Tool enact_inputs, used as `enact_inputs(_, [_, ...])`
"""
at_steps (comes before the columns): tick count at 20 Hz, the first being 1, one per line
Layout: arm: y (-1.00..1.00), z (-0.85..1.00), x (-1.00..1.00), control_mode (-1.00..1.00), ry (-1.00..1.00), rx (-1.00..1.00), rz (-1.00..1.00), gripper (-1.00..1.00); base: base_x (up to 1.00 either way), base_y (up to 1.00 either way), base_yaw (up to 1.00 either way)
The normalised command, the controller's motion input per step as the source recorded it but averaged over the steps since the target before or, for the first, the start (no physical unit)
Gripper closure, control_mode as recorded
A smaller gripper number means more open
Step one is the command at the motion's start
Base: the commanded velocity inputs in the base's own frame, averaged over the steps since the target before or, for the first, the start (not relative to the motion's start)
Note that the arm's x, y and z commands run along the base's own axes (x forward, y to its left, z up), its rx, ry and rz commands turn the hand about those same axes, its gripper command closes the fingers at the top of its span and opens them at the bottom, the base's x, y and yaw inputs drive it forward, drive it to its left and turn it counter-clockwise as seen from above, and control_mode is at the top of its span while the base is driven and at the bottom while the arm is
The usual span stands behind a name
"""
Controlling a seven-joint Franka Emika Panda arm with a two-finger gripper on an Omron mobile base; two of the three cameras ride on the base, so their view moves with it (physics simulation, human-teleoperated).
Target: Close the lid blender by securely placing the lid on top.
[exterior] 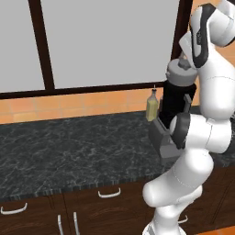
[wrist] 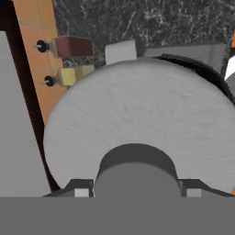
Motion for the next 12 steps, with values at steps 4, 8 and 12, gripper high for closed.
enact_inputs(4, [0.08, 0.0, 0.27, -1.0, 0.0, 0.01, 0.03, 1.0, 0.0, 0.0, 0.0])
enact_inputs(8, [0.0, 0.0, 0.27, -1.0, 0.0, 0.0, 0.01, 1.0, 0.0, 0.0, 0.0])
enact_inputs(12, [0.0, 0.0, 0.16, -1.0, 0.01, 0.0, 0.0, 1.0, 0.0, 0.0, 0.0])
